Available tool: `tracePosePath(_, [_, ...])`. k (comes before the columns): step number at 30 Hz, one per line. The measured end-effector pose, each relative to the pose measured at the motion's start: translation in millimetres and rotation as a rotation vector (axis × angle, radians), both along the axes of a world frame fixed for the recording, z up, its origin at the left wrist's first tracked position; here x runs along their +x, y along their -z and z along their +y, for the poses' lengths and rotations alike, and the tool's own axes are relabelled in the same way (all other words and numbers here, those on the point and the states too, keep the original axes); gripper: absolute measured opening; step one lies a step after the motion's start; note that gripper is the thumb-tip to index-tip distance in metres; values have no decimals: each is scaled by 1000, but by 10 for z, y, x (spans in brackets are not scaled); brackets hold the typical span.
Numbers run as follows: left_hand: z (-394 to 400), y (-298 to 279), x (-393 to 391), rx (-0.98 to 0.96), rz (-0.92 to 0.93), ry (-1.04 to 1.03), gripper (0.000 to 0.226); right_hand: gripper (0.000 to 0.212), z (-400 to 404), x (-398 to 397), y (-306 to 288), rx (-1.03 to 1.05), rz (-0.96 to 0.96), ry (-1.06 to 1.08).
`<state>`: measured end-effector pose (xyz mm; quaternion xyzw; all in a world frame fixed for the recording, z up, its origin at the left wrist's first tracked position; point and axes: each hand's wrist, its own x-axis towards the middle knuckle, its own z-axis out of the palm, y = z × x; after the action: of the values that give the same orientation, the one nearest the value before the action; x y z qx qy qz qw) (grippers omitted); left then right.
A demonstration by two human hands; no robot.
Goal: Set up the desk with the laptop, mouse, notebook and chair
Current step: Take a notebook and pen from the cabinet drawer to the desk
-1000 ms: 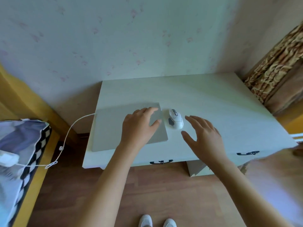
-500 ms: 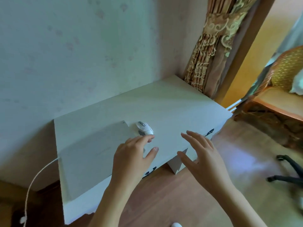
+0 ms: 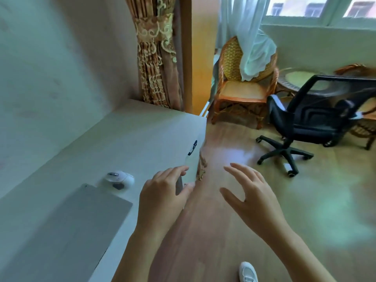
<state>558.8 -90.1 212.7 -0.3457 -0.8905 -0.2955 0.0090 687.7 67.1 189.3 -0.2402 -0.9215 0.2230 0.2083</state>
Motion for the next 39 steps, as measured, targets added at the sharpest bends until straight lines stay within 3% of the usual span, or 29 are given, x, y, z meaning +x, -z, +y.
tracePosePath(15, [2267,84,946,-23,35,432,42,51,1653,1435,-14,-36,47,389])
tracePosePath(28, [4185,171,2120,-81,36,564,44,49,3320,2703,-101,-41,18,514])
tracePosePath(39, [5740,283,2180,-102,36,703,42,46,4587,2955,-22,-58,-19,689])
